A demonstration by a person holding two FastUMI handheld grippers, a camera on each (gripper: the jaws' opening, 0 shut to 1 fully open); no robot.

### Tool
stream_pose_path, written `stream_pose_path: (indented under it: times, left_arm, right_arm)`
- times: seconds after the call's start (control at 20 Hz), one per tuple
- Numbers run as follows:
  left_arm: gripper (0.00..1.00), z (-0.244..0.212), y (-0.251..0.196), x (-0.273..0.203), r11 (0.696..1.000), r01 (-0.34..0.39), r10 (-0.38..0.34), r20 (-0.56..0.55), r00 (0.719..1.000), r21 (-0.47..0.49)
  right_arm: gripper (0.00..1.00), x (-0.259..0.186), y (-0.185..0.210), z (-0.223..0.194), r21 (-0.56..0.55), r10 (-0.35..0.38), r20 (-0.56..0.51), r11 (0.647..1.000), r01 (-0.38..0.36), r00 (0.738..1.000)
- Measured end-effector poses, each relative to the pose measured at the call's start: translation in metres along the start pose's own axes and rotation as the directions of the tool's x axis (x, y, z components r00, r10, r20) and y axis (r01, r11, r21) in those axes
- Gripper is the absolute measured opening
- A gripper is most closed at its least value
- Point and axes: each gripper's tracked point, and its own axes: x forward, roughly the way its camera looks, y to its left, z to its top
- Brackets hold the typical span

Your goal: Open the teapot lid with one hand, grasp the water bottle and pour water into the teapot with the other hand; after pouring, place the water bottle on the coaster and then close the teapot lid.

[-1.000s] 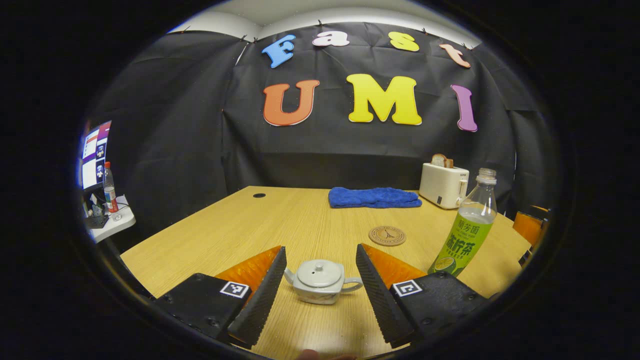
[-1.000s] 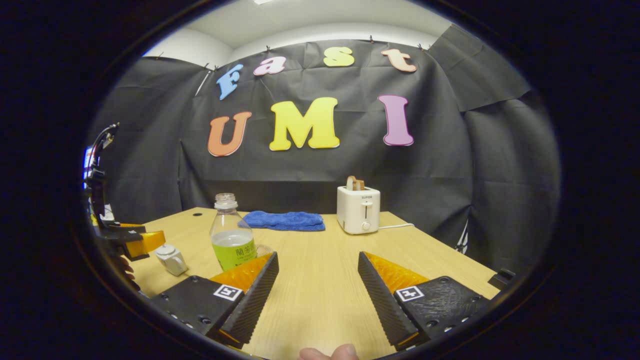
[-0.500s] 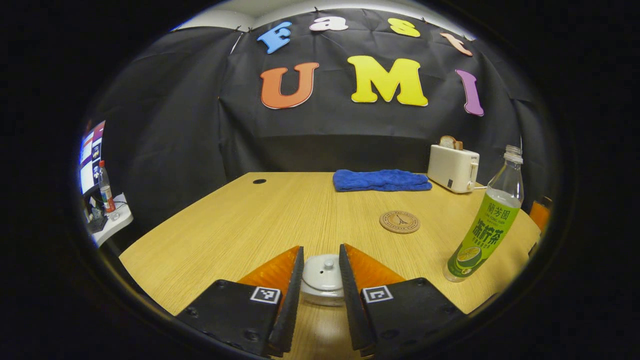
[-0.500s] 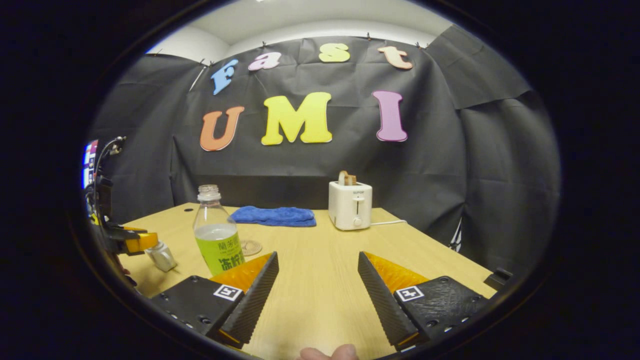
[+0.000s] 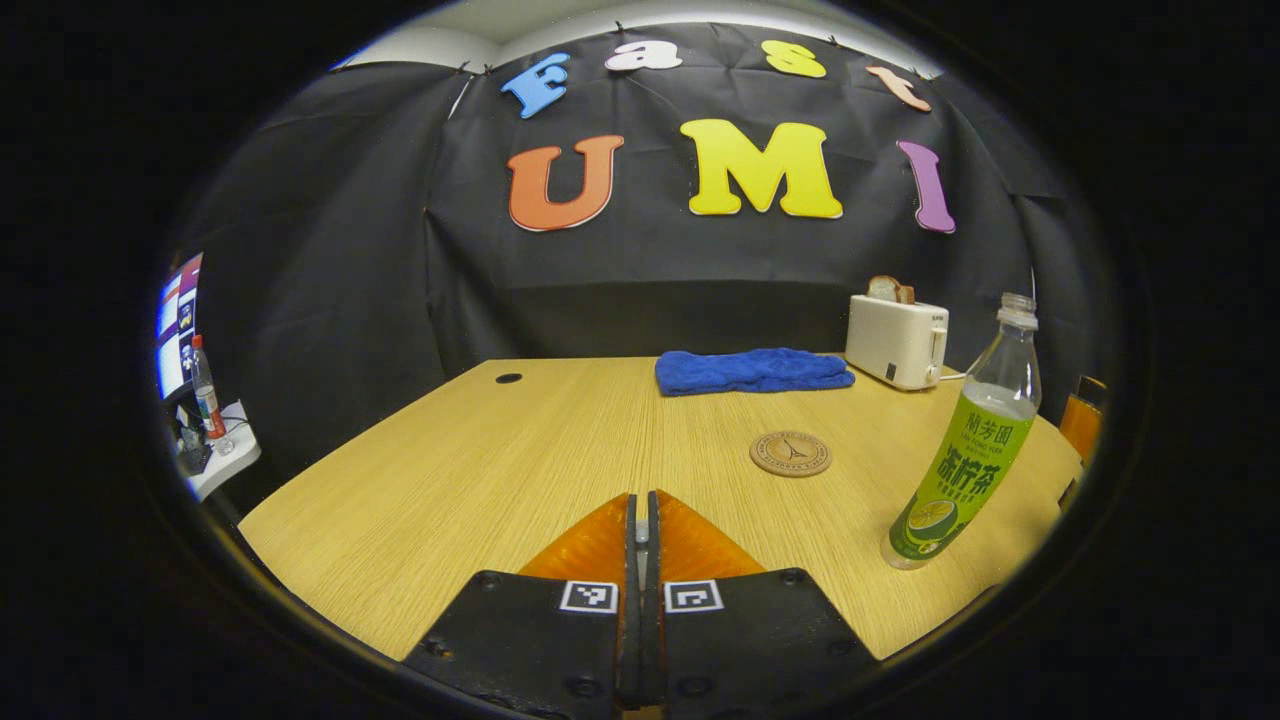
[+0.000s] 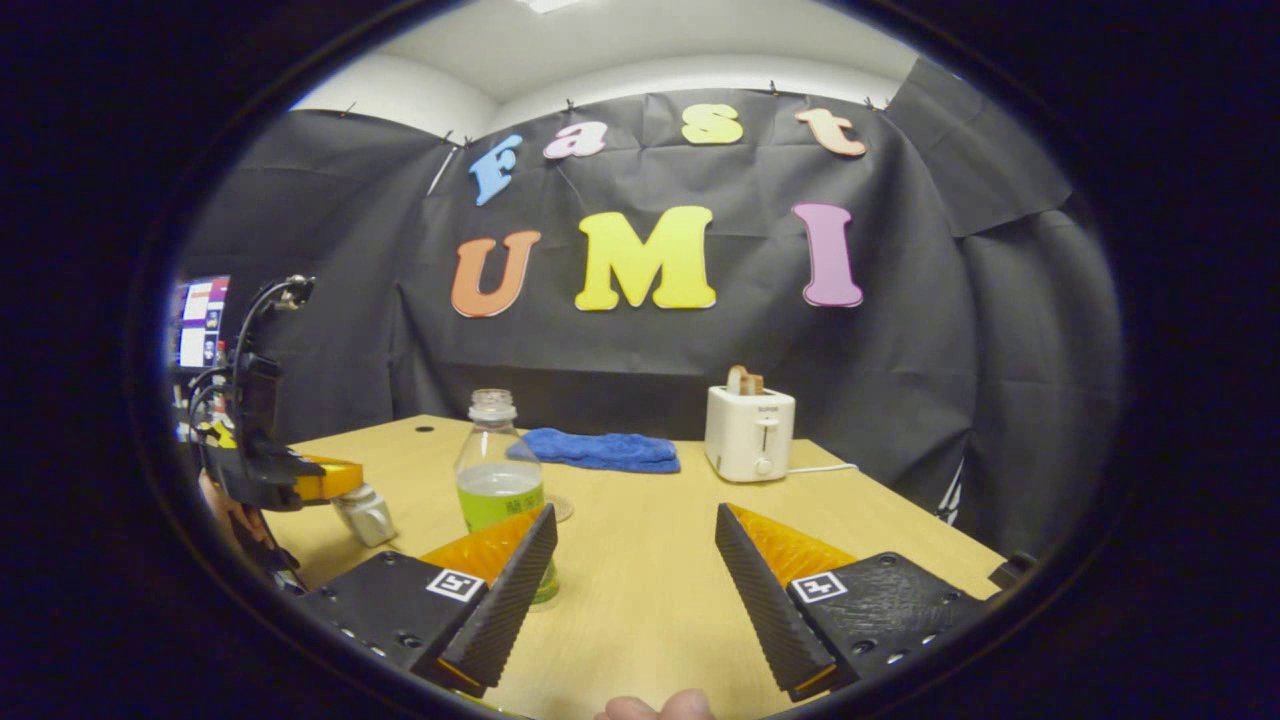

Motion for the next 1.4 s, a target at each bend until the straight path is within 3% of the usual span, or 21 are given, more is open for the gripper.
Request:
stream_pose_path:
  times: [0.2, 0.4, 0.9, 1.1, 1.3, 1.4]
  left_arm:
    - [0.03, 0.019, 0.003, -0.012, 1.000, 0.013, -0.012, 0.055, 0.998, -0.012]
    - [0.03, 0.028, 0.002, -0.032, 0.998, 0.040, -0.037, 0.084, 0.996, -0.043]
    - [0.03, 0.044, 0.038, -0.061, 0.992, 0.017, 0.002, 0.148, 0.989, -0.124]
    - [0.03, 0.049, 0.051, -0.064, 0.990, 0.006, 0.016, 0.159, 0.987, -0.139]
    - [0.03, 0.053, 0.062, -0.066, 0.990, -0.001, 0.025, 0.172, 0.985, -0.138]
    - [0.03, 0.056, 0.063, -0.068, 0.991, 0.002, 0.022, 0.179, 0.984, -0.131]
  right_arm:
    - [0.95, 0.000, 0.027, -0.012, 0.005, 0.095, -0.036, 0.995, -0.095, 0.995]
    - [0.95, 0.015, 0.052, -0.023, 0.027, 0.145, -0.083, 0.989, -0.143, 0.986]
    - [0.96, 0.064, 0.088, -0.023, 0.023, 0.128, -0.082, 0.992, -0.127, 0.988]
    - [0.75, 0.068, 0.091, -0.014, 0.001, 0.113, -0.065, 0.994, -0.113, 0.991]
    - [0.72, 0.071, 0.112, 0.010, -0.150, 0.169, -0.052, 0.973, -0.175, 0.984]
    - [0.70, 0.076, 0.127, 0.024, -0.290, 0.196, -0.050, 0.935, -0.202, 0.979]
